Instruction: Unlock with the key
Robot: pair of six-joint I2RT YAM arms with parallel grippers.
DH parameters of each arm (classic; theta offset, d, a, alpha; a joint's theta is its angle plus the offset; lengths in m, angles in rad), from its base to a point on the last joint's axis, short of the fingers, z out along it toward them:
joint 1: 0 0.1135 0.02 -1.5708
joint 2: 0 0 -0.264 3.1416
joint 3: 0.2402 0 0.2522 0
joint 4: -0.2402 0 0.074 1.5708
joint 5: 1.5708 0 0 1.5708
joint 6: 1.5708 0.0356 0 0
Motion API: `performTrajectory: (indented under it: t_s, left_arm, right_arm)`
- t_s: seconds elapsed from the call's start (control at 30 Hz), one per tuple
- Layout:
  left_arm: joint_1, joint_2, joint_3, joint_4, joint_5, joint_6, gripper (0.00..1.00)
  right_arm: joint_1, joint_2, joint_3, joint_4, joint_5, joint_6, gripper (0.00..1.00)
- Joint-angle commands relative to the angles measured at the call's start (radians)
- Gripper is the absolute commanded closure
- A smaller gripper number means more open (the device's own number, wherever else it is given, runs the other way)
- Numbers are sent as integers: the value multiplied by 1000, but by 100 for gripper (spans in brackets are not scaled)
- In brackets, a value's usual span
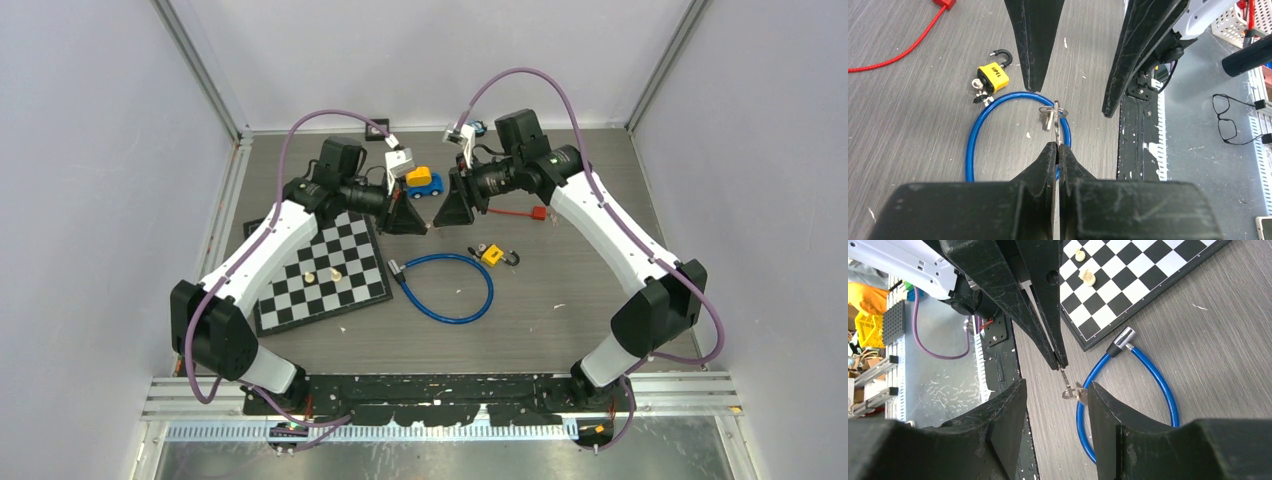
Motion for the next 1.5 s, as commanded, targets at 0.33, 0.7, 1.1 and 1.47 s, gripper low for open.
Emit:
performTrajectory:
  t_s: [0.33, 0.7, 1.1, 1.47]
  left_arm:
    - [-1, -20, 11, 1, 69, -14, 100]
    - [-1, -19, 8, 4, 67, -14, 100]
    - [-1, -17, 26, -30, 54, 14, 100]
    - [12, -23, 50, -47, 44, 37, 69]
  right_arm:
    - [50, 26, 31, -38, 20, -75, 67]
    - [52, 21, 30, -46, 27, -81, 86]
    - [52, 19, 33, -89, 35, -129, 100]
    - [49, -30, -24, -89, 51, -147, 100]
